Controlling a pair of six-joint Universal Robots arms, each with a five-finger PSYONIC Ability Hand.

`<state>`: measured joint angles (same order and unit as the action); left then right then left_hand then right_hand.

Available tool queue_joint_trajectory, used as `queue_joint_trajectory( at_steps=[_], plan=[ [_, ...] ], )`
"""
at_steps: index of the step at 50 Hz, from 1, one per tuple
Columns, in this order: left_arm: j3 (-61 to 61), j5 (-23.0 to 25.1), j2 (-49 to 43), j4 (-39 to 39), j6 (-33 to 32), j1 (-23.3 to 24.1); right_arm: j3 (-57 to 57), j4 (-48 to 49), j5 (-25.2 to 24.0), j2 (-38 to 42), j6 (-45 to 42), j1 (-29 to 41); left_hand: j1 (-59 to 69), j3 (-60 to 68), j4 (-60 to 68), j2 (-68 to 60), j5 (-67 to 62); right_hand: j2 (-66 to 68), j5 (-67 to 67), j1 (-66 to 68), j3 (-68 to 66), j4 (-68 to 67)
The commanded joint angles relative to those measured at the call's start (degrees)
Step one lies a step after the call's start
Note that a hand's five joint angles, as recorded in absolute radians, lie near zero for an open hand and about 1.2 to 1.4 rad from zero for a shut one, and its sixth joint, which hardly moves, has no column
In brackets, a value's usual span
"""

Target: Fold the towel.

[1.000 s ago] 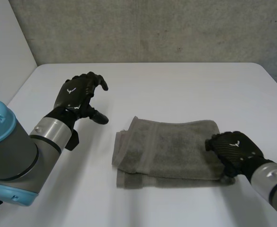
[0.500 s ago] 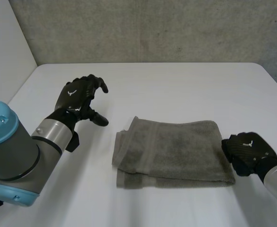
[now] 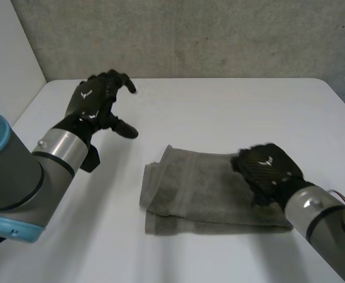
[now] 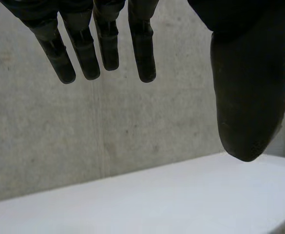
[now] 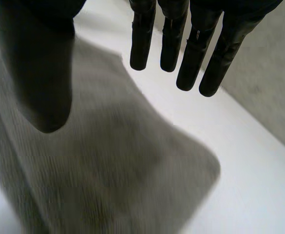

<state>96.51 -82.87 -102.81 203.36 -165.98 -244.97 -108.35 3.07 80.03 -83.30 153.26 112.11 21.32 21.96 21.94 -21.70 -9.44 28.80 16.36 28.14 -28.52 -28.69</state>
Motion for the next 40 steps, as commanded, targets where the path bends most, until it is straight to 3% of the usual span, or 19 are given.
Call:
queue_joint_trajectory(
  at_steps=[1, 5, 8, 14, 17, 21, 22, 23, 35, 37, 40],
  plan=[
    [0.79, -0.01, -1.87, 0.1, -0.13, 0.02, -11.96, 5.45, -7.93, -1.16, -4.98, -13.38, -2.69, -3.33, -3.32, 3.07, 0.81, -3.24, -0.8, -2.58, 2.96, 3.13],
    [1.14, -0.01, -1.87, 0.19, -0.13, 0.11, -17.06, 5.98, -14.79, -1.78, -5.69, -19.19, -2.69, -3.33, -3.32, 3.07, 0.81, -2.24, 0.2, -1.58, 1.95, 2.12],
    [1.14, -0.01, -1.96, 0.19, -0.22, 0.28, -19.17, 7.91, -17.27, -2.66, -5.78, -22.27, -2.69, -3.33, -3.32, 3.07, 0.81, -0.4, 2.05, 0.26, 0.11, 0.28],
    [1.14, -0.01, -2.4, 0.19, -0.13, 0.37, -20.94, 12.05, -17.8, -2.66, -6.31, -23.43, -2.86, -3.5, -3.48, 3.24, 0.98, 5.33, 7.78, 5.99, -5.62, -5.45],
    [1.23, -0.01, -2.84, 0.28, -0.22, 0.37, -21.38, 13.46, -18.15, -2.48, -6.22, -23.6, -3.03, -3.67, -3.65, 3.41, 1.15, 15.26, 17.7, 15.92, -15.54, -15.37],
    [1.23, -0.01, -3.19, 0.19, -0.22, 0.64, -21.38, 13.72, -18.24, -1.96, -6.04, -23.69, -3.2, -3.83, -3.82, 3.58, 1.32, 40.23, 42.67, 40.89, -40.51, -40.34],
    [1.23, -0.01, -3.19, 0.19, -0.22, 0.64, -21.38, 13.72, -18.24, -1.96, -6.04, -23.69, -3.2, -3.83, -3.82, 3.58, 1.32, 40.32, 42.76, 40.98, -40.61, -40.44],
    [1.23, -0.01, -3.19, 0.19, -0.22, 0.72, -21.29, 13.72, -18.33, -1.7, -6.04, -23.6, -3.2, -3.83, -3.82, 3.58, 1.32, 51.09, 53.53, 51.75, -51.37, -51.2],
    [1.23, -0.01, -3.19, 0.19, -0.22, 0.64, -21.03, 13.37, -18.42, 0.5, -6.13, -23.51, -3.7, -4.34, -4.33, 4.08, 1.82, 51.2, 53.64, 51.86, -51.48, -51.31],
    [1.32, -0.01, -3.19, 0.19, -0.22, 0.64, -21.12, 13.46, -18.33, 0.5, -6.22, -23.51, -3.7, -4.34, -4.33, 4.08, 1.82, 22.49, 24.93, 23.14, -22.77, -22.6],
    [1.4, -0.01, -3.19, 0.19, -0.22, 0.64, -21.29, 13.54, -18.24, 0.5, -5.96, -23.51, -3.87, -4.51, -4.49, 4.25, 1.99, 12.92, 15.37, 13.58, -13.21, -13.04]
  ],
)
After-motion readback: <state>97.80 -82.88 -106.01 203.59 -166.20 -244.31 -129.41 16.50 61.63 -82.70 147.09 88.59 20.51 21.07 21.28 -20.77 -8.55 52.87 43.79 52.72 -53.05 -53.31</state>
